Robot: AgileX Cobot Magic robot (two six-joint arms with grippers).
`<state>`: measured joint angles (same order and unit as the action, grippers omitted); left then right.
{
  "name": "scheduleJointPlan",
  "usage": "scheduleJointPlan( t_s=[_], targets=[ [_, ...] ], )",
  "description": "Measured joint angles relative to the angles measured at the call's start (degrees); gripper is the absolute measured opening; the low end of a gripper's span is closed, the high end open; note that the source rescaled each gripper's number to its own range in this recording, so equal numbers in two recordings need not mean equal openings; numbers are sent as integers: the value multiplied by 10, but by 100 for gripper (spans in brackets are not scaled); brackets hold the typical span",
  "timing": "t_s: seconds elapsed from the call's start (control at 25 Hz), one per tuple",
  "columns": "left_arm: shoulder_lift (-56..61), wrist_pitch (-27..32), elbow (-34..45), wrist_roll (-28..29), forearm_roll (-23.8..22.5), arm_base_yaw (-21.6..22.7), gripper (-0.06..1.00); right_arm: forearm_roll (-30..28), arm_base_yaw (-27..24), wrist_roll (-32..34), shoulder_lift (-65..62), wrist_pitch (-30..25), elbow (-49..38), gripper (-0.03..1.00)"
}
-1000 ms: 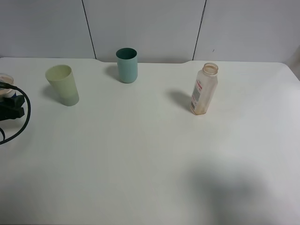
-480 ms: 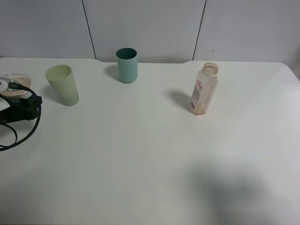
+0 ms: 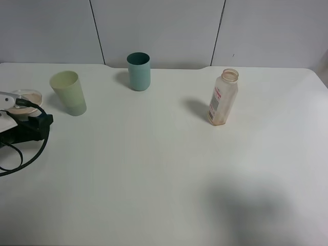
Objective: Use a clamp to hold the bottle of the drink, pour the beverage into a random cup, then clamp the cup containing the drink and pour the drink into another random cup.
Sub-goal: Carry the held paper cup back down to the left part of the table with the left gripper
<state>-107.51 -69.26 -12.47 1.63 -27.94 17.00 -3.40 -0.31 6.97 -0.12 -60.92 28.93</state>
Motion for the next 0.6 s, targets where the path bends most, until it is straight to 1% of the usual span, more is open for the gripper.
scheduleJointPlan(
  t_s=[0.36,0.6],
  targets=[
    [0,0,12,9,-22,0,0,0,0,0,0,0,0,100],
    [0,0,13,5,-26,0,0,0,0,0,0,0,0,100]
  ],
)
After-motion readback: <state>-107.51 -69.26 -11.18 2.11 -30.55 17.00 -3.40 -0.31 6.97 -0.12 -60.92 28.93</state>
